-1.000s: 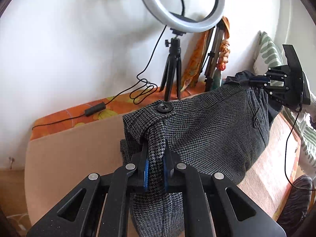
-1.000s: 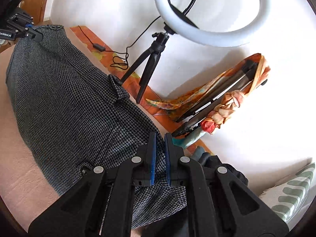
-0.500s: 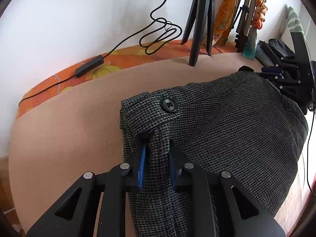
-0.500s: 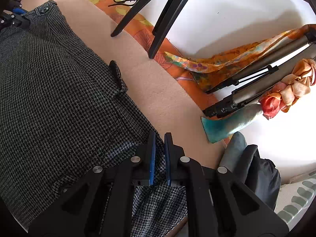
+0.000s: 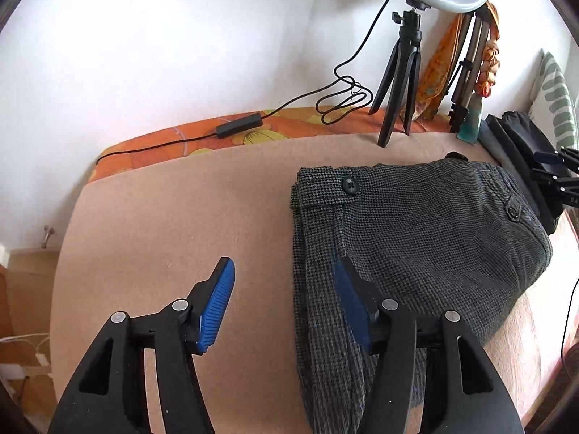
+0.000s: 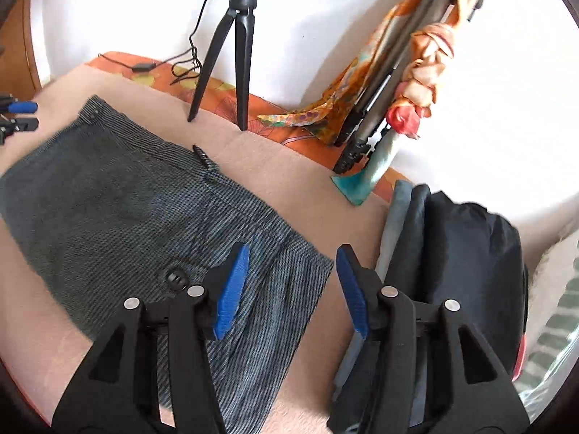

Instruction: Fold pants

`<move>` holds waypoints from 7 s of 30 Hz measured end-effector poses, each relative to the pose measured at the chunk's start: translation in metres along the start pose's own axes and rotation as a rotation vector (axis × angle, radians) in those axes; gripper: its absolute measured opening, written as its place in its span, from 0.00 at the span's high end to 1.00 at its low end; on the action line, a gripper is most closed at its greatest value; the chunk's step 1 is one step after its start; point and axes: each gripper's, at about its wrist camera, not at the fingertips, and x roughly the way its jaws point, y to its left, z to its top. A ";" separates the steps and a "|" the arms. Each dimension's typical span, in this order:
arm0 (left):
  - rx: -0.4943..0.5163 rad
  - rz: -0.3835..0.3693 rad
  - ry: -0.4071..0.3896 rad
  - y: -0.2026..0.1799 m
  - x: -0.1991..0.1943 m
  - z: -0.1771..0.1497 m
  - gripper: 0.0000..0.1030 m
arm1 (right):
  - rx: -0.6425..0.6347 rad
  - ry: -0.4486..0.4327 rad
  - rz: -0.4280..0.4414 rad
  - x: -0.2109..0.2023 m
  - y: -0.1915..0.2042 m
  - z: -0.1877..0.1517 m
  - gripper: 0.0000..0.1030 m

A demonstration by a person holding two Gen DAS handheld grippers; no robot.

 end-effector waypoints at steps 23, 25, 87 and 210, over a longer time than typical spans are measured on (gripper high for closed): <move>0.063 -0.110 0.084 -0.052 -0.051 -0.101 0.45 | 0.497 0.095 0.379 -0.020 0.084 -0.131 0.41; 0.055 -0.108 0.114 -0.046 -0.046 -0.107 0.45 | 0.565 0.106 0.382 -0.011 0.077 -0.135 0.40; -0.065 -0.191 0.041 -0.024 -0.030 -0.067 0.69 | 0.703 0.096 0.885 0.010 0.183 -0.092 0.87; -0.255 0.003 -0.323 0.048 -0.116 -0.062 0.49 | 0.086 -0.231 0.230 -0.066 0.239 0.042 0.84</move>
